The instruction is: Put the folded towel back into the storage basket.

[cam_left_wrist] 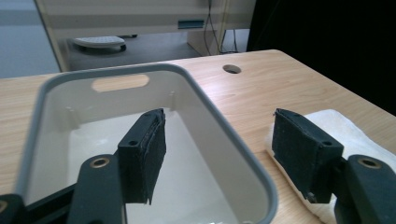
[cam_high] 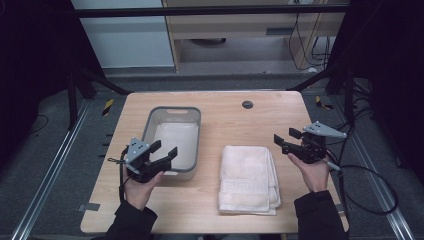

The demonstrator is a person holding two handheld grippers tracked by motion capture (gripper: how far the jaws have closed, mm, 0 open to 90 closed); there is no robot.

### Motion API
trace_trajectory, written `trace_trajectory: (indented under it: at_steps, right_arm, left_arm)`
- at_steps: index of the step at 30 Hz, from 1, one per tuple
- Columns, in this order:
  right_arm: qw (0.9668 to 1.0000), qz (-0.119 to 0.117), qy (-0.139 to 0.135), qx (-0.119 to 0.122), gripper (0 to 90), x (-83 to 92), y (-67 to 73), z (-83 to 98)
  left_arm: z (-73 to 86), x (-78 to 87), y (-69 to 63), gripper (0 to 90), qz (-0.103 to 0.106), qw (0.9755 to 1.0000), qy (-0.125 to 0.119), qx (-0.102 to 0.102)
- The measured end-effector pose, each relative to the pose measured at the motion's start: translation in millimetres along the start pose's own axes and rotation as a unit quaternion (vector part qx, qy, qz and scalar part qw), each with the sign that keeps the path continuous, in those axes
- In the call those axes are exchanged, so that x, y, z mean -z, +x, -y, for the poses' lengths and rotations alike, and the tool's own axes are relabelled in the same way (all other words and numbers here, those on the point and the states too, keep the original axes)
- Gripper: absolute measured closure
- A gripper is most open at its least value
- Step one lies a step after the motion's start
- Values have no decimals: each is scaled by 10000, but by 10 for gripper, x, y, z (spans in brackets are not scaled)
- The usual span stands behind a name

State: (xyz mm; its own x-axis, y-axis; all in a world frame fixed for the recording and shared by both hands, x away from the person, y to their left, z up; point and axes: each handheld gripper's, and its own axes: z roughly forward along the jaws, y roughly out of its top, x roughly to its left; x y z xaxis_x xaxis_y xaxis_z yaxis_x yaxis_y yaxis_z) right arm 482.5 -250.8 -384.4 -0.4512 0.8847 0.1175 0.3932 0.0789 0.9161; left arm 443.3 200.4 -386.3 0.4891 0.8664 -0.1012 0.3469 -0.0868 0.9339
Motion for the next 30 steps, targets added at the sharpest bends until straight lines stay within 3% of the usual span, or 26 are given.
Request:
trace_trajectory:
  at_steps: [9,17,30]
  right_arm:
    - [9998,-108,149,52,347,-67,43,29]
    - [9996,-204,126,-112,346,-108,39,60]
    - [9985,-169,498,157,333,-219,84,129]
  left_arm:
    - [33,-195,-299,343,297,9993,144,-181]
    - [101,-227,-398,346,433,9984,249,-247]
    - [233,-319,-615,355,660,9958,491,-407]
